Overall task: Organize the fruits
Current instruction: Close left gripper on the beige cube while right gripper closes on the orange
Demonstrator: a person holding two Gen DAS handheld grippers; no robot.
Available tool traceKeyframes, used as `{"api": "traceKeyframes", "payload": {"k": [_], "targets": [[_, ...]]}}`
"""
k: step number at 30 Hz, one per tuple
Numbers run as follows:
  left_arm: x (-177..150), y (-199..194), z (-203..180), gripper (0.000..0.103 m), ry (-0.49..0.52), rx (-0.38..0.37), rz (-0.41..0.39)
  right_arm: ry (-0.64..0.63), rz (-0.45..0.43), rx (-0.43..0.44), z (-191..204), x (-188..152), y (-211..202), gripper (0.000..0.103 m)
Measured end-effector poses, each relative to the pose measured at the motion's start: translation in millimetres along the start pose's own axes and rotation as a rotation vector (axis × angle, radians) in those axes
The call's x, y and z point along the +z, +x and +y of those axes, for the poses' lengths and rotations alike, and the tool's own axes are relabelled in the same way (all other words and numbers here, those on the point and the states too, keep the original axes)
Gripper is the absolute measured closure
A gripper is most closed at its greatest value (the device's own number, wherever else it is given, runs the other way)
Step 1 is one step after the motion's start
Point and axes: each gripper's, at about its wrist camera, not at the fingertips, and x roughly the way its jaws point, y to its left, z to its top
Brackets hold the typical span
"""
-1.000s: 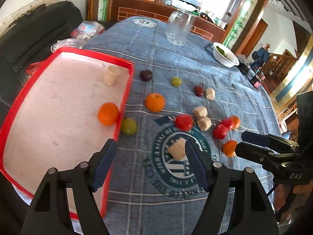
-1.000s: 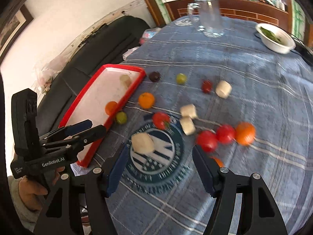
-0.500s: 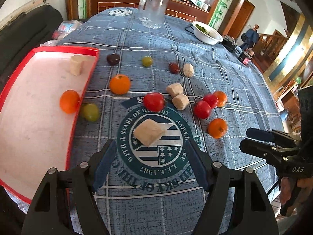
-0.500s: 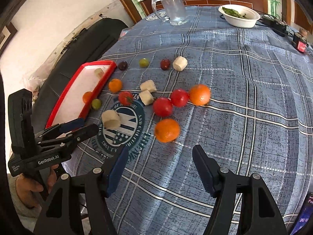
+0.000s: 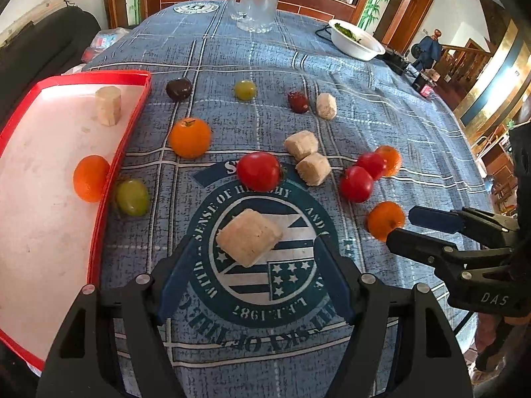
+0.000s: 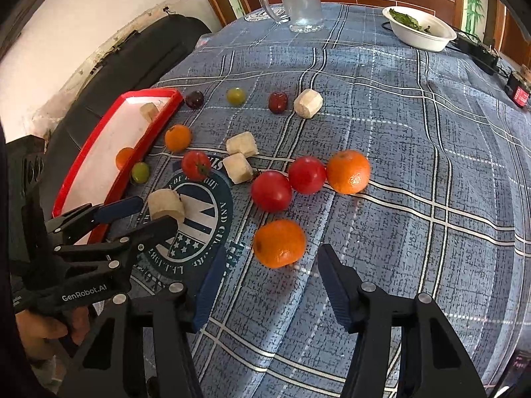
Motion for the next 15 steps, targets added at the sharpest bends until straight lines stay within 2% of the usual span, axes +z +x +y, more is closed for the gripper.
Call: {"api": "traceKeyframes", "payload": {"k": [4,7,10,11,15], "targets": [[1,8,3,0.051,-0.005,0.011,0.027,0.002,0.012,-0.013,0,1,6,0.046],[1,14,4,0.053,-0.004,0.021,0.042,-0.001,0.024,-0.024,1,2,12,0.048],[3,16,2,0.065,0.001,0.013,0.045,-0.001,0.037,-0.032,1,3,17,0.056],[3,16,0,0.066,0.009,0.011,0.045,-0.002,0.040,-0.035,1,3,18,0.060],[3,15,0,0.069,0.018,-0.002,0.044,-0.012,0.041,-0.054,2,3,20,0.065]]}}
